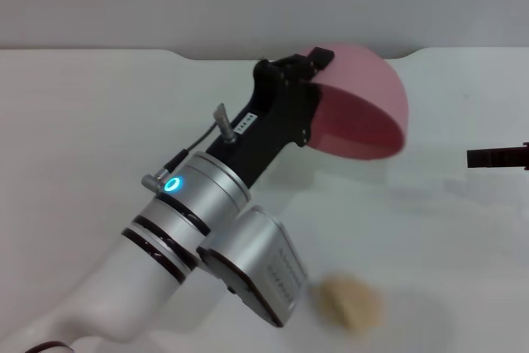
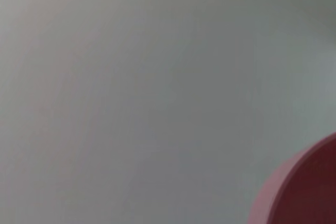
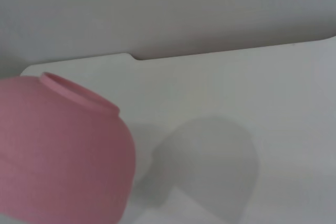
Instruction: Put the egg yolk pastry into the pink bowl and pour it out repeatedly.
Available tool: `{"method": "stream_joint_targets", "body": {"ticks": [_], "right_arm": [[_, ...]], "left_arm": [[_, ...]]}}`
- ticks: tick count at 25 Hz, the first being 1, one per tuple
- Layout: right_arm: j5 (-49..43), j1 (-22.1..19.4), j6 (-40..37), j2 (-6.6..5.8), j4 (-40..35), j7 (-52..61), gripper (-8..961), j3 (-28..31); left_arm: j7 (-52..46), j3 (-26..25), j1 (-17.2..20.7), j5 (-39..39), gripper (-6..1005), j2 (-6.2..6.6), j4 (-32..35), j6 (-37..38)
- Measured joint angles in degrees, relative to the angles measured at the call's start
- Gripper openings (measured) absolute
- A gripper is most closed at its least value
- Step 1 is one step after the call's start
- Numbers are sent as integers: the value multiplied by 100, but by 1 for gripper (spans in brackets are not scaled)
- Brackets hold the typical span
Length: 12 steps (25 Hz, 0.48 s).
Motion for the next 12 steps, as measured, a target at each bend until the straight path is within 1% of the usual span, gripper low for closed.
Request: {"method": "stream_joint_targets", "body": {"ticks": [3,5,6,8,9,11,12], "right_arm": [[31,3,-2,10,8,0,495,-12],[43,23,-7,15,22,0,495,-63],[47,34,-9,18,32,0,495,-109],[57,67,-13,20,52,0,495,-248],[60,81,-12,21,57,0,495,-329],[63,113,-14,25,60,0,495,-510],[65,133,-15,27,61,0,495,-605]], "left_arm": [[-30,-70,-5,-228,-1,1,-12,-145],[-112,-175,-9,-693,-1,12,149,-155],[-160,-317,0,-1111,-1,30,361,-23],[-201,-725,60,-1822,-1,70,836,518],[-208,-994,107,-2141,-1,88,1064,948],[-213,-1631,206,-2567,-2,90,1461,1939],[-218,-2118,248,-2867,-2,89,1652,2805]]}}
